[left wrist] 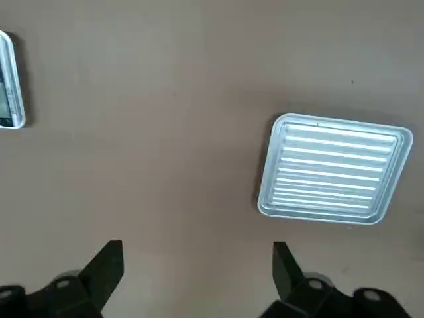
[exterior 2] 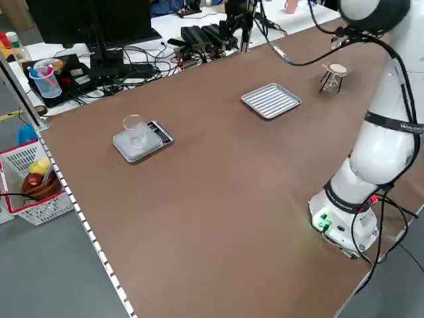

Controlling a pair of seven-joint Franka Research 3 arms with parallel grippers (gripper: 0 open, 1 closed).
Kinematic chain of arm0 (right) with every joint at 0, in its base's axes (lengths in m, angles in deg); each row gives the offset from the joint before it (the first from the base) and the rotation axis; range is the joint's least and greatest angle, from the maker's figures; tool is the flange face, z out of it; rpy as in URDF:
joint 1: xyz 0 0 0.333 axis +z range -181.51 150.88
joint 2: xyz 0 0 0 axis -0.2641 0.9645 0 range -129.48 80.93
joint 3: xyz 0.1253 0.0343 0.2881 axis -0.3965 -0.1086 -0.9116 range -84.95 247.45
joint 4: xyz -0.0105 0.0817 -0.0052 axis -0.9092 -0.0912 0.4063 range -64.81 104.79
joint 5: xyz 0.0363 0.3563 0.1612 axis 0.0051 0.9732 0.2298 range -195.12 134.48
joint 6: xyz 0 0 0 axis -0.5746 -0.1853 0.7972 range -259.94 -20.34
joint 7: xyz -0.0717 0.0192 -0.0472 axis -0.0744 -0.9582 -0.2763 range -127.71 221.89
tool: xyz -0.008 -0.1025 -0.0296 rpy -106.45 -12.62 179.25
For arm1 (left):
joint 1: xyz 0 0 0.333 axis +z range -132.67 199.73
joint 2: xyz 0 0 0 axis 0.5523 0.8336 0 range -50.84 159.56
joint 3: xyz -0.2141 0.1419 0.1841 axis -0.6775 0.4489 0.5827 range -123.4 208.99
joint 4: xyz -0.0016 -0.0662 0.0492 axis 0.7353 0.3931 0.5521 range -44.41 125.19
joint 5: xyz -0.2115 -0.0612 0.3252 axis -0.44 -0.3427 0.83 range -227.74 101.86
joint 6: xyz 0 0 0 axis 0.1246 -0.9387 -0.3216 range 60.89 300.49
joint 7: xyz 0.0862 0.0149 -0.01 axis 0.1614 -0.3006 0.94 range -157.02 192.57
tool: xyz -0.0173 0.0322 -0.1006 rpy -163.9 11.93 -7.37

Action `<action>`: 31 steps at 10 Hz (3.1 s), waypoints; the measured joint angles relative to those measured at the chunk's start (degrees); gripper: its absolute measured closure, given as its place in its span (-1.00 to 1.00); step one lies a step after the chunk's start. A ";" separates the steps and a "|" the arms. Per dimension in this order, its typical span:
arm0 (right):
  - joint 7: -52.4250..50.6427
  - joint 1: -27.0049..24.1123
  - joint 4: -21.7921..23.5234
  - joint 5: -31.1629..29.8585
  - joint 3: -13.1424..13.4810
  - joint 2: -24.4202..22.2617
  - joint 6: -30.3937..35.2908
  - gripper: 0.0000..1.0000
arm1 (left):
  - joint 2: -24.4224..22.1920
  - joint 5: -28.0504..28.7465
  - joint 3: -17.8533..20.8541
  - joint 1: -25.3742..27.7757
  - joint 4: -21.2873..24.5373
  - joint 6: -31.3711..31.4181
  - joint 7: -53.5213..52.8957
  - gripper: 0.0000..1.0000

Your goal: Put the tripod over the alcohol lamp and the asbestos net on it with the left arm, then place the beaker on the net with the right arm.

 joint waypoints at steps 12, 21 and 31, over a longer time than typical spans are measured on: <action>-13.31 10.49 7.97 11.83 0.40 -3.63 -3.70 -0.16 | -9.43 -3.56 6.36 -6.98 -0.10 -5.88 -0.09 -0.98; -15.17 10.49 8.04 12.45 0.40 -1.53 -3.71 -0.16 | -10.11 0.98 5.23 -6.96 -1.84 -9.26 -1.99 -0.98; -15.16 10.47 7.94 13.32 0.45 -1.30 -3.68 -1.00 | -9.86 1.11 4.90 -6.61 -6.36 -8.60 -1.67 -0.98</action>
